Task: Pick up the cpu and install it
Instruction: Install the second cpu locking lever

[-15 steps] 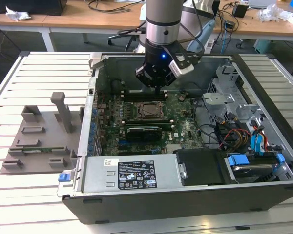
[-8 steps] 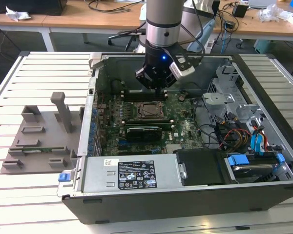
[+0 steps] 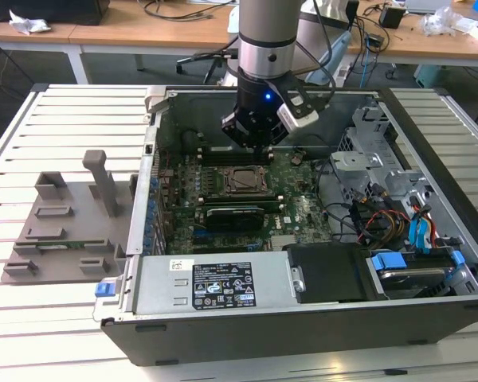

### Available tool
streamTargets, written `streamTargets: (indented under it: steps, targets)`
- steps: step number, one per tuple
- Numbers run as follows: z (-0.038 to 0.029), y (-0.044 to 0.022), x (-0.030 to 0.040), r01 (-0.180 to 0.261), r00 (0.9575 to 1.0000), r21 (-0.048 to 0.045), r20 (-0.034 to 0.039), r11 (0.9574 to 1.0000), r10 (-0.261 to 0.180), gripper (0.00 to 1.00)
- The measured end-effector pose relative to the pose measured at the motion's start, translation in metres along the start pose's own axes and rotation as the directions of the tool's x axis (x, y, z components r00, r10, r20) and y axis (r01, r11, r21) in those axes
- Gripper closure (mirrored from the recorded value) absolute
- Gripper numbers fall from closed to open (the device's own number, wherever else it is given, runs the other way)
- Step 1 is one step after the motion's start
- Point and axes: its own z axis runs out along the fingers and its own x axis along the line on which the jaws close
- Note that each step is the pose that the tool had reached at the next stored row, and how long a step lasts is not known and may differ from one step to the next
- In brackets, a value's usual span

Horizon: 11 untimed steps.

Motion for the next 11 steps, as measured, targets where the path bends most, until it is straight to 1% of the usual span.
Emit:
streamTargets:
  steps: [9, 11]
  targets:
    - [0.0003, -0.0079, 0.0005, 0.000, 1.0000, 0.0000, -0.0001, 1.0000, 0.000, 0.89]
    - [0.0004, -0.0108, 0.0007, 0.000, 1.0000, 0.0000, -0.0001, 1.0000, 0.000, 0.89]
